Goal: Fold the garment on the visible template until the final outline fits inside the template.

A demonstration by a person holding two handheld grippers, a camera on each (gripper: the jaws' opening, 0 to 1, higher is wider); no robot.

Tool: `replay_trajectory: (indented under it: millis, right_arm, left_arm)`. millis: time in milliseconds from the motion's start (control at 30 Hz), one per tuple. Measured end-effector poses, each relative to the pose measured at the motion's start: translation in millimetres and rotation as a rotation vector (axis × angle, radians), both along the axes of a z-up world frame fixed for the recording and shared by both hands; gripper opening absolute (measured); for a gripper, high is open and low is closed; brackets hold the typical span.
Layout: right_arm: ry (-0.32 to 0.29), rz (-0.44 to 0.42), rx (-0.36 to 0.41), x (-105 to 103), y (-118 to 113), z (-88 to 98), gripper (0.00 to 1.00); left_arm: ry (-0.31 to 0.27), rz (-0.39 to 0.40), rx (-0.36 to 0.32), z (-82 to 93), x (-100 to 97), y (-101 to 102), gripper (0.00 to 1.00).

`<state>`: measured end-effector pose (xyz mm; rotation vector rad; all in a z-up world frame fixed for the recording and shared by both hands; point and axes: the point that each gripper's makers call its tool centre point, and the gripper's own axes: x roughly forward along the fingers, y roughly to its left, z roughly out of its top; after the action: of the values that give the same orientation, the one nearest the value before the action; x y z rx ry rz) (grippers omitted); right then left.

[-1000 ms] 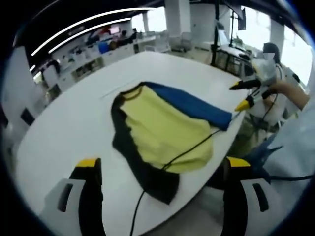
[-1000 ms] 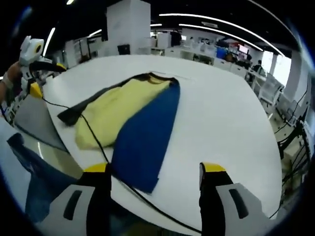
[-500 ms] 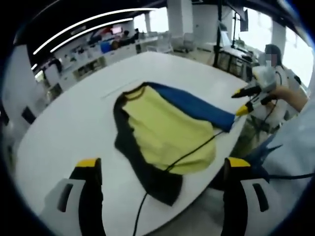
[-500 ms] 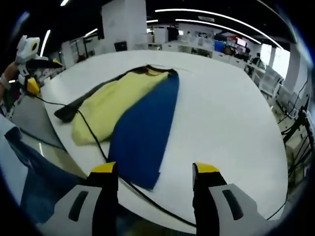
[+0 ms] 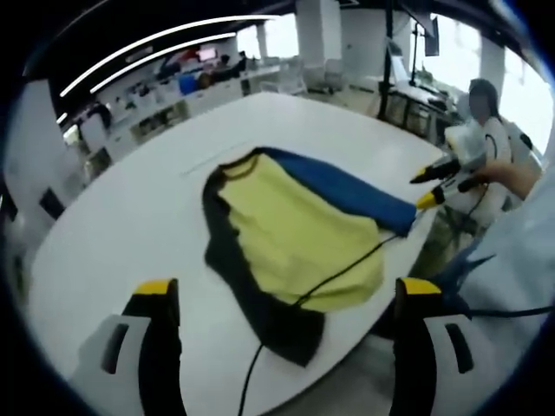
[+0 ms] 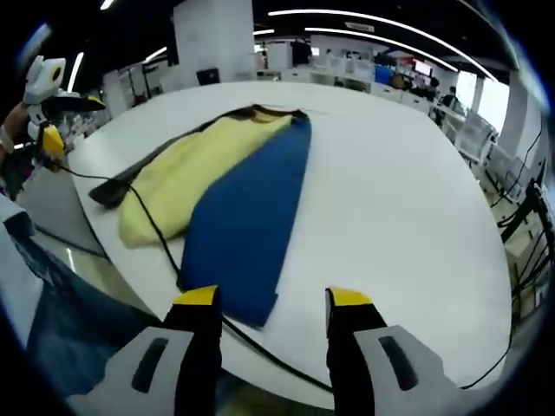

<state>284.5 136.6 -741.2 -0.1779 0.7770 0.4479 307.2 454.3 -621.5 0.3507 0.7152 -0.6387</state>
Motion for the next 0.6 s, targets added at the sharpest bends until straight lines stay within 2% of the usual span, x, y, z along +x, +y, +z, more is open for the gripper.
replay_trajectory:
  millis: [167, 400, 600]
  right_arm:
    - [0.011, 0.007, -0.001, -1.5, 2.3, -4.4, 0.46]
    - [0.017, -0.003, 0.001, -2.5, 3.7, -12.3, 0.35]
    - [0.026, -0.005, 0.007, -6.0, 7.0, -17.1, 0.35]
  left_arm:
    - [-0.002, 0.003, -0.006, 0.6, -1.0, 0.1, 0.99]
    - [0.001, 0.007, -0.001, 0.2, -3.7, 2.8, 0.99]
    - [0.004, 0.009, 0.0, -0.2, -6.1, 5.7, 0.99]
